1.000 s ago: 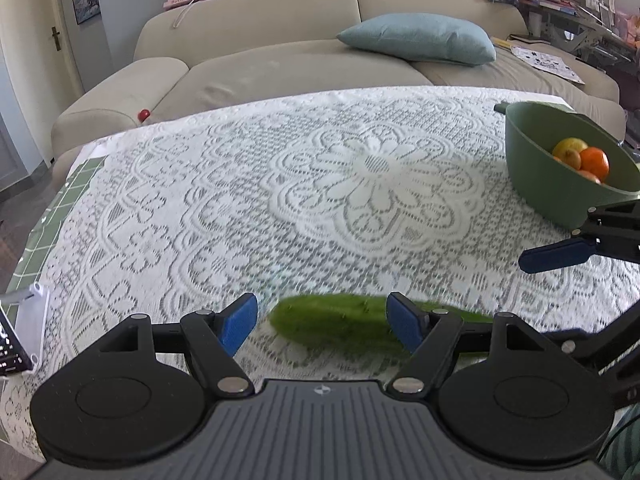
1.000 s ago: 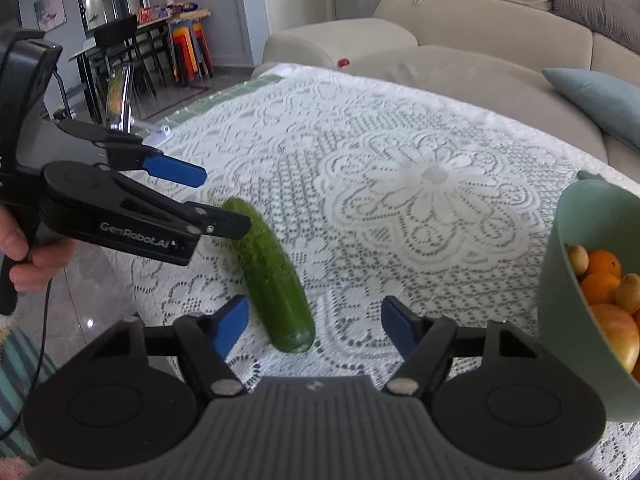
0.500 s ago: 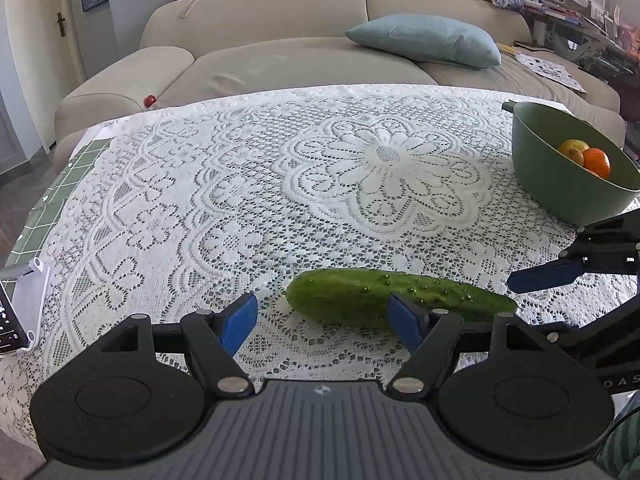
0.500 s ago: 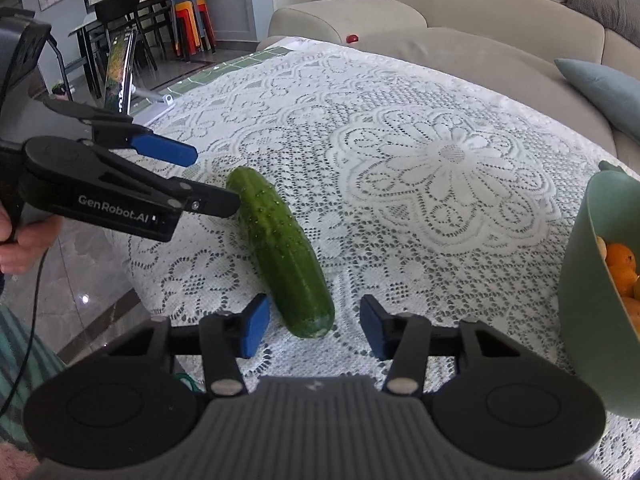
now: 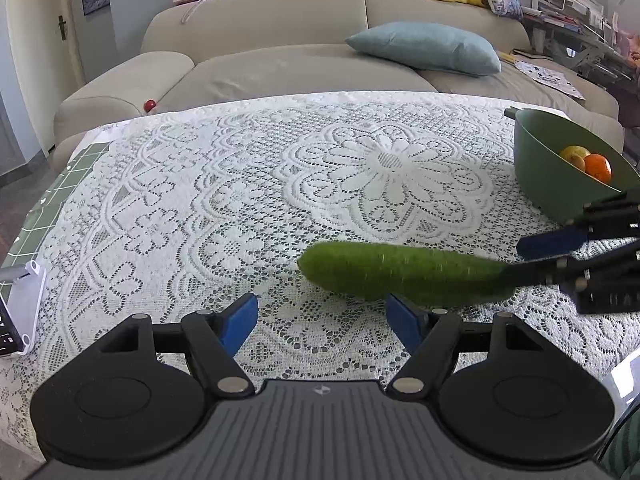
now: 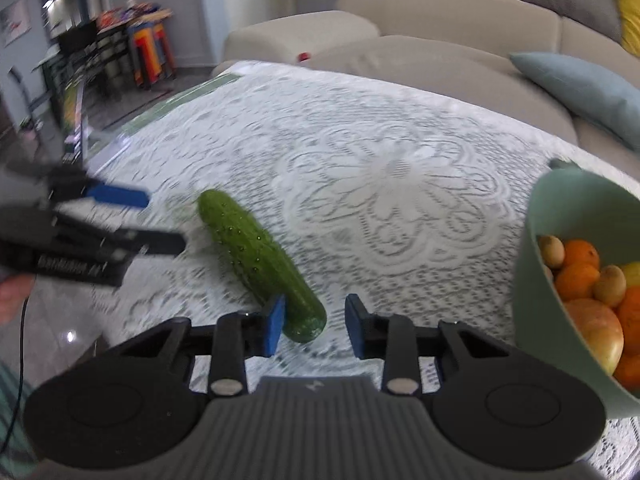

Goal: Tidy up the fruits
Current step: 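Grasp one end of the cucumber with right tool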

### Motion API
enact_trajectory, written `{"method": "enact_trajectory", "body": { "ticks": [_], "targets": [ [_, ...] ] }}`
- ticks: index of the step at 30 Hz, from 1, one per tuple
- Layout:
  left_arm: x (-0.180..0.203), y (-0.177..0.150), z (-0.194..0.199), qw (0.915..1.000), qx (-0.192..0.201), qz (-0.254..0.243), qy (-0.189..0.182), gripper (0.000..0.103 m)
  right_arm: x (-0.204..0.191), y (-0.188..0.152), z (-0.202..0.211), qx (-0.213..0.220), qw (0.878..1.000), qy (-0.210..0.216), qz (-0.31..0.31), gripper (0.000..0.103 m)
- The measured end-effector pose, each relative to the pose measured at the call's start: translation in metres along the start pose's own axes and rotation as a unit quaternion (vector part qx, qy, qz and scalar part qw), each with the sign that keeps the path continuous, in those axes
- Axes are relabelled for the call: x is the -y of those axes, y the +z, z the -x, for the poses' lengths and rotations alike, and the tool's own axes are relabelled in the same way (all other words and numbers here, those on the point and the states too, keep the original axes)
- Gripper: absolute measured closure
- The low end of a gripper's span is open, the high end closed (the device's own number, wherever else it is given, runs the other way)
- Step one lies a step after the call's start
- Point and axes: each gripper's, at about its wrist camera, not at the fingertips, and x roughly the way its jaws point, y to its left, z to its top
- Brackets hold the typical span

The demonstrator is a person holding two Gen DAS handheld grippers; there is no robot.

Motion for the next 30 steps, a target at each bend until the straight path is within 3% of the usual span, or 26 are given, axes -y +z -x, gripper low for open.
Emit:
{"method": "enact_trajectory", "body": {
  "ticks": [6, 16, 20, 22, 28, 30],
  "targets": [
    [0.003, 0.005, -0.01, 0.9999, 0.007, -0.005, -0.01, 0.018, 0.015, 0.006, -0.005, 0.012, 0.998, -0.018, -0.052, 0.072],
    [0.015, 0.008, -0.029, 0.9972, 0.005, -0.069, -0.031, 0.018, 0.025, 0.009, -0.009, 0.022, 0.995, -0.022, -0.093, 0.071],
    [0.017, 0.006, -0.034, 0.9947, 0.007, -0.102, -0.013, 0.018, 0.029, 0.008, -0.003, 0.028, 0.994, -0.02, -0.102, 0.061],
    [0.017, 0.006, -0.036, 0.9934, 0.004, -0.114, -0.012, 0.018, 0.03, 0.006, 0.001, 0.031, 0.993, -0.011, -0.11, 0.048],
    [0.017, 0.003, -0.037, 0.9903, 0.002, -0.138, -0.013, 0.018, 0.021, -0.001, 0.002, 0.003, 0.993, 0.044, -0.112, 0.045],
    [0.018, 0.001, -0.039, 0.989, 0.001, -0.148, -0.013, 0.018, 0.012, -0.004, -0.003, -0.009, 0.995, 0.036, -0.093, 0.045]
  ]
}}
